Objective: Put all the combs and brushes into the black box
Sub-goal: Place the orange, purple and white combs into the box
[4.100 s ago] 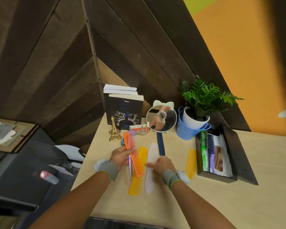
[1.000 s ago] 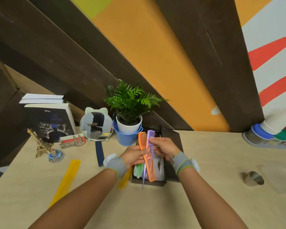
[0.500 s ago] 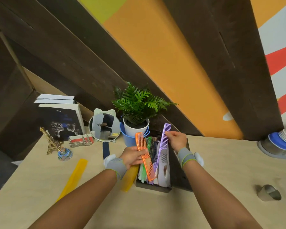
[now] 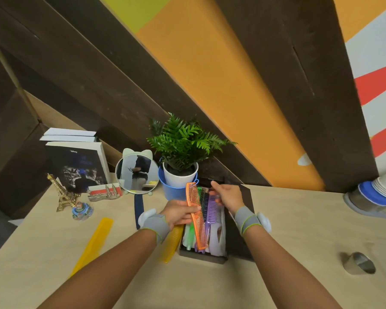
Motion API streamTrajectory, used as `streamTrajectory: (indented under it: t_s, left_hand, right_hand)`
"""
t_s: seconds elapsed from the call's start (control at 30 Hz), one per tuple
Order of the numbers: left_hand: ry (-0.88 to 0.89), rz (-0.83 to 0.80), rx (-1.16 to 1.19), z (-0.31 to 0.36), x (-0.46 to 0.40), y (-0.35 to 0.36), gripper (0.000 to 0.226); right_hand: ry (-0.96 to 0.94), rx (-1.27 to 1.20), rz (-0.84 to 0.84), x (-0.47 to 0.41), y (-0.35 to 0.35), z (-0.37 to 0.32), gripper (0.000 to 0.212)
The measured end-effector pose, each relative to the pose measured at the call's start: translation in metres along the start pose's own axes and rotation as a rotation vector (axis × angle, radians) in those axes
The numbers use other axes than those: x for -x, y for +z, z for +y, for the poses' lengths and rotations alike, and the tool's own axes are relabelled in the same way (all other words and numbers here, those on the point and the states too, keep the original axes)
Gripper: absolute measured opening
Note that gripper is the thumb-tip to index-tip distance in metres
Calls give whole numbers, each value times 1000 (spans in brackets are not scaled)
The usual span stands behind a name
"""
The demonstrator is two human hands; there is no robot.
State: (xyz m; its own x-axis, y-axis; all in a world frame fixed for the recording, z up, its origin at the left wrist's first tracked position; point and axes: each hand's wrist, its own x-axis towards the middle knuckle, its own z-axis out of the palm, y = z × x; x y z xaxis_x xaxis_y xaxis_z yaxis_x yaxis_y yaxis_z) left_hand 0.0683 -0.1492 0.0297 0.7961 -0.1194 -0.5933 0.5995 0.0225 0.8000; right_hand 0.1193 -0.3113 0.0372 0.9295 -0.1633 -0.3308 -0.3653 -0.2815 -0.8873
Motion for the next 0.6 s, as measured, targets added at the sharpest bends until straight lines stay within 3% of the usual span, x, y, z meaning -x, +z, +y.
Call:
streamTrajectory:
  t_s: [0.1,0.23,0.4,0.5,0.6]
  left_hand:
    - [-6,-33,-72,4,-5,7,30]
    - [5,-27,-145,6,-8,16,9]
    - [5,-50,-156,6,-6,18,19]
    - [0,-33,-143,4,-5,15,36]
    - [-4,-15,-127,-3,-4,7,39]
  right_hand:
    - [57,-76,-208,9,0,-9,27]
    - [2,-66,-265,11,-2,-7,32]
    - [25,-110,-277,9,-5,-4,6]
    - [40,-172,-240,7,-6,-7,10]
    - [30,-262,-165,3,-9,-15,13]
